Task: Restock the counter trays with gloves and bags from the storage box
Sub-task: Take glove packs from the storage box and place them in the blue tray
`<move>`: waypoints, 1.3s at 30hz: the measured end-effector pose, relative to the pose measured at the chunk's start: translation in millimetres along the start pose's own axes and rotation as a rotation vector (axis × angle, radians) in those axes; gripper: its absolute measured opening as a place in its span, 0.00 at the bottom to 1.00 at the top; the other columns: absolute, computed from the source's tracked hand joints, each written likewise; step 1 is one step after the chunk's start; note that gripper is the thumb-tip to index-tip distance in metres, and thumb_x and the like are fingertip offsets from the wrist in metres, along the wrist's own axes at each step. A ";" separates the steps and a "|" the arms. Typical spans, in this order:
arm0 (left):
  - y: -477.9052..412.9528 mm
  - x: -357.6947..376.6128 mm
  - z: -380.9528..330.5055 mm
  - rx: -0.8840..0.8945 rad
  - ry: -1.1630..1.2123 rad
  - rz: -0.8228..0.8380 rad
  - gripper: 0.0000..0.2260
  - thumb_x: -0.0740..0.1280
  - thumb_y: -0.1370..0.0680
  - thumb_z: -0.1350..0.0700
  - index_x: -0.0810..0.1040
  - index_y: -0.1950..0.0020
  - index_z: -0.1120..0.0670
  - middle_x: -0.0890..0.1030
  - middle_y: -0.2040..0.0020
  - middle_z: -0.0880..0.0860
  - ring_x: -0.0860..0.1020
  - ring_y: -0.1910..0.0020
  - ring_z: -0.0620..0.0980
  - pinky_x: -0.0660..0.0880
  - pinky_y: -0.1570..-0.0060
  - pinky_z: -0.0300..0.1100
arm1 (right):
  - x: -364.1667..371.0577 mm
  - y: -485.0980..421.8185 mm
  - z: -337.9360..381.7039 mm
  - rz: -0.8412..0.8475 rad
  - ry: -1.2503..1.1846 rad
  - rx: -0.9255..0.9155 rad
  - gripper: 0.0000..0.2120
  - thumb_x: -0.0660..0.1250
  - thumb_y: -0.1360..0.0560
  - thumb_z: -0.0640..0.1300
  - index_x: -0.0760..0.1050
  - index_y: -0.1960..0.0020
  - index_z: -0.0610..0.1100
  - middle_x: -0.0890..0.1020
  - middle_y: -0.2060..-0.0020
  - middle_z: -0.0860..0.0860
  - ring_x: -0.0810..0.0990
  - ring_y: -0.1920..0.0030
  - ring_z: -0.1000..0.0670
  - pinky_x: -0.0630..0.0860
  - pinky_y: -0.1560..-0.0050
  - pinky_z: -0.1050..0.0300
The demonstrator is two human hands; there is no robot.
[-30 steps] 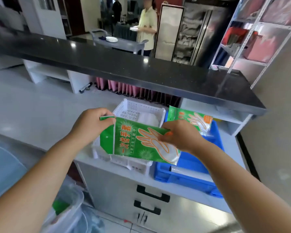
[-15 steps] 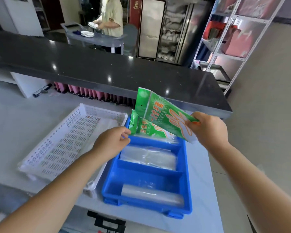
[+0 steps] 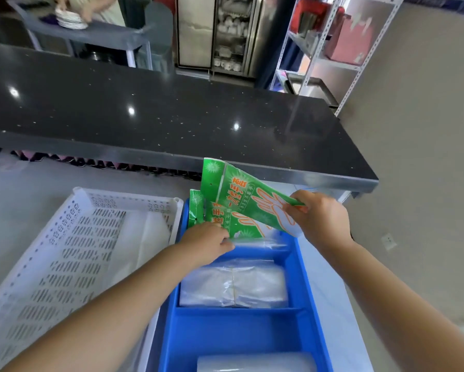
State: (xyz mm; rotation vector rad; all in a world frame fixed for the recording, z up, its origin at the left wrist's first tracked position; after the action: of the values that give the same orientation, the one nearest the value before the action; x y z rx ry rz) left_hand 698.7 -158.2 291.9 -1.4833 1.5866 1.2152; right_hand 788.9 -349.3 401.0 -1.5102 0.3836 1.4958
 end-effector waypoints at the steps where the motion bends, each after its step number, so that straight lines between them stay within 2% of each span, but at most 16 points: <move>1: -5.2 2.3 3.9 -0.003 0.012 0.000 0.14 0.61 0.23 0.46 0.72 0.63 0.53 0.70 0.65 0.49 0.72 0.61 0.53 0.62 0.68 0.43 | 3.5 -0.2 -0.7 0.012 0.006 0.010 0.10 0.70 0.29 0.51 0.80 0.57 0.44 0.81 0.67 0.43 0.75 0.68 0.41 0.65 0.70 0.58; 4: -18.9 5.6 13.0 -0.006 0.059 0.017 0.15 0.63 0.23 0.47 0.71 0.66 0.52 0.71 0.68 0.50 0.69 0.67 0.51 0.59 0.72 0.42 | 10.2 -0.9 -3.3 0.018 0.003 0.040 0.11 0.70 0.29 0.52 0.81 0.57 0.44 0.81 0.67 0.44 0.75 0.67 0.41 0.70 0.70 0.55; 7: -28.7 4.3 15.8 0.024 0.072 0.087 0.12 0.65 0.24 0.48 0.78 0.59 0.56 0.75 0.65 0.53 0.70 0.68 0.50 0.61 0.71 0.41 | 12.4 -3.2 -5.1 0.012 0.000 0.043 0.09 0.71 0.29 0.50 0.81 0.57 0.43 0.82 0.67 0.43 0.75 0.69 0.43 0.72 0.70 0.54; 10: -36.4 1.6 15.5 0.060 0.065 0.177 0.10 0.67 0.24 0.51 0.80 0.55 0.57 0.80 0.60 0.57 0.72 0.66 0.51 0.64 0.68 0.41 | 13.3 -7.4 -6.4 0.018 -0.007 0.021 0.08 0.71 0.29 0.48 0.81 0.56 0.43 0.83 0.66 0.43 0.76 0.70 0.43 0.75 0.71 0.53; 12: -39.9 0.5 13.1 0.082 0.025 0.211 0.07 0.66 0.24 0.55 0.79 0.58 0.58 0.76 0.66 0.56 0.69 0.70 0.51 0.62 0.71 0.41 | 14.2 -10.5 -7.4 0.026 -0.012 0.015 0.09 0.71 0.29 0.49 0.81 0.56 0.43 0.83 0.65 0.43 0.77 0.69 0.43 0.77 0.70 0.51; 14: -40.4 -0.1 9.7 0.094 -0.005 0.200 0.10 0.65 0.25 0.60 0.72 0.67 0.56 0.67 0.72 0.52 0.64 0.73 0.49 0.58 0.73 0.40 | 14.9 -13.9 -8.2 0.022 -0.022 -0.008 0.09 0.72 0.29 0.49 0.81 0.56 0.43 0.83 0.66 0.43 0.77 0.69 0.43 0.77 0.70 0.53; 16: -38.4 -0.2 8.0 0.097 -0.017 0.143 0.14 0.63 0.26 0.62 0.67 0.71 0.54 0.65 0.73 0.51 0.63 0.73 0.48 0.57 0.73 0.40 | 13.9 -17.0 -7.6 -0.003 -0.026 -0.064 0.09 0.73 0.30 0.49 0.81 0.58 0.42 0.82 0.68 0.43 0.75 0.71 0.42 0.72 0.72 0.55; 19: -25.4 -5.8 5.5 0.101 -0.152 0.006 0.07 0.62 0.26 0.62 0.74 0.63 0.56 0.73 0.67 0.54 0.71 0.67 0.53 0.59 0.70 0.42 | 11.3 -21.5 -5.5 -0.021 -0.036 -0.148 0.08 0.74 0.31 0.47 0.81 0.60 0.42 0.81 0.70 0.43 0.75 0.71 0.41 0.70 0.73 0.56; 21: -9.5 -10.3 1.5 0.120 -0.289 -0.138 0.04 0.64 0.28 0.63 0.77 0.59 0.55 0.78 0.62 0.54 0.77 0.64 0.57 0.63 0.70 0.42 | 11.3 -26.1 -3.7 -0.003 -0.055 -0.177 0.08 0.73 0.31 0.48 0.81 0.59 0.43 0.81 0.69 0.44 0.76 0.70 0.41 0.71 0.72 0.55; 23: 12.1 -14.7 -6.0 0.165 -0.391 -0.254 0.08 0.73 0.39 0.64 0.78 0.64 0.54 0.79 0.69 0.51 0.77 0.72 0.54 0.66 0.78 0.40 | 14.3 -31.9 -1.6 0.015 -0.080 -0.201 0.09 0.73 0.30 0.49 0.81 0.58 0.44 0.81 0.69 0.43 0.76 0.68 0.41 0.71 0.70 0.55; 25: 32.6 -16.5 -12.7 0.211 -0.430 -0.349 0.14 0.76 0.48 0.64 0.80 0.67 0.52 0.77 0.74 0.49 0.75 0.78 0.50 0.65 0.81 0.36 | 21.0 -37.3 2.0 0.032 -0.113 -0.228 0.08 0.73 0.31 0.50 0.81 0.59 0.44 0.80 0.69 0.44 0.76 0.68 0.41 0.68 0.70 0.56; 27: 50.0 -15.2 -18.5 0.237 -0.427 -0.406 0.14 0.76 0.48 0.63 0.80 0.66 0.52 0.78 0.73 0.48 0.75 0.77 0.48 0.66 0.80 0.36 | 33.6 -41.2 5.7 0.104 -0.123 -0.249 0.09 0.72 0.30 0.51 0.80 0.60 0.45 0.80 0.70 0.44 0.76 0.68 0.41 0.67 0.71 0.56; 30: 67.0 -8.1 -27.5 0.253 -0.456 -0.426 0.13 0.76 0.46 0.62 0.79 0.67 0.51 0.77 0.72 0.48 0.75 0.76 0.47 0.67 0.78 0.37 | 58.3 -44.4 6.6 0.303 -0.108 -0.226 0.11 0.70 0.30 0.53 0.78 0.61 0.45 0.80 0.70 0.45 0.72 0.68 0.42 0.67 0.70 0.56; 34: 83.1 5.4 -41.0 0.284 -0.469 -0.428 0.10 0.68 0.42 0.64 0.80 0.65 0.50 0.77 0.72 0.47 0.76 0.75 0.46 0.69 0.78 0.37 | 79.1 -47.7 1.5 0.470 -0.138 -0.195 0.12 0.71 0.31 0.54 0.74 0.65 0.48 0.74 0.71 0.49 0.70 0.67 0.44 0.60 0.71 0.58; 37: 86.5 14.1 -48.2 0.259 -0.457 -0.372 0.13 0.72 0.46 0.63 0.79 0.66 0.50 0.76 0.72 0.46 0.76 0.74 0.46 0.69 0.79 0.38 | 88.9 -47.8 2.5 0.559 -0.072 -0.249 0.12 0.69 0.29 0.56 0.79 0.56 0.47 0.81 0.65 0.47 0.75 0.64 0.44 0.68 0.68 0.57; 39: 85.6 15.0 -50.0 0.225 -0.442 -0.349 0.14 0.74 0.49 0.61 0.79 0.67 0.49 0.76 0.73 0.46 0.75 0.75 0.45 0.67 0.79 0.37 | 95.2 -45.5 2.9 0.606 -0.030 -0.253 0.13 0.68 0.28 0.56 0.79 0.50 0.48 0.83 0.59 0.46 0.78 0.60 0.43 0.75 0.62 0.53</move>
State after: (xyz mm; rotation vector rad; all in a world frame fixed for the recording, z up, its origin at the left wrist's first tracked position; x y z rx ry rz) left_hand 619.3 -215.6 313.4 -1.1836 1.0776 1.0339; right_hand 841.7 -287.6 333.5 -1.6484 0.6995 2.0991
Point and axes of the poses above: each hand's wrist, its own y-axis away from the middle knuckle, its own x-axis out of the palm, z = x × y, the point moved 3 cm from there along -y, towards the middle knuckle
